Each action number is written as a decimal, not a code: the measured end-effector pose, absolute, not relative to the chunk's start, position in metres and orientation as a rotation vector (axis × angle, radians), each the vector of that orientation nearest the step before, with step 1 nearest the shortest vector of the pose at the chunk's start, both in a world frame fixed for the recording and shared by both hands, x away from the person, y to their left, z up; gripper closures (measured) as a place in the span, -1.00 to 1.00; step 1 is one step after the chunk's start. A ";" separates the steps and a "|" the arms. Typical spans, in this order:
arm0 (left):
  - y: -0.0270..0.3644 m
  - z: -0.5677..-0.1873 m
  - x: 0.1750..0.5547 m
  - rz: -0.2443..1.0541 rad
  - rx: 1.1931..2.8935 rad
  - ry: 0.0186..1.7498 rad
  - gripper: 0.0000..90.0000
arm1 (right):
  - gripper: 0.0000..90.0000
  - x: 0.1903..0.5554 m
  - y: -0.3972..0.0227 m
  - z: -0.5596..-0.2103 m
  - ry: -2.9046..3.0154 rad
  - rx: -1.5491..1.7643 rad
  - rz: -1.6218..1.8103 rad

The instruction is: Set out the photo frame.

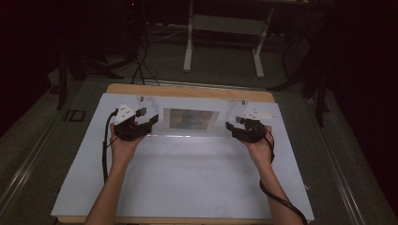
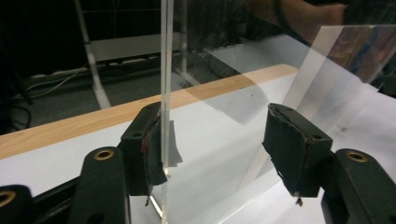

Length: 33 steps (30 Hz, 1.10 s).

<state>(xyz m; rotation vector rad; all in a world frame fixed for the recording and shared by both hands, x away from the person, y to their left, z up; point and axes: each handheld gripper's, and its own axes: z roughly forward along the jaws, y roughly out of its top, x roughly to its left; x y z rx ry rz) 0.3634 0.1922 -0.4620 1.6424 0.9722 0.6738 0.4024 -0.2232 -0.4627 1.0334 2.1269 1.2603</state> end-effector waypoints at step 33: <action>0.190 -0.477 0.385 0.645 1.678 1.017 -0.10 | 0.12 0.412 -0.219 -0.472 2.108 1.097 1.205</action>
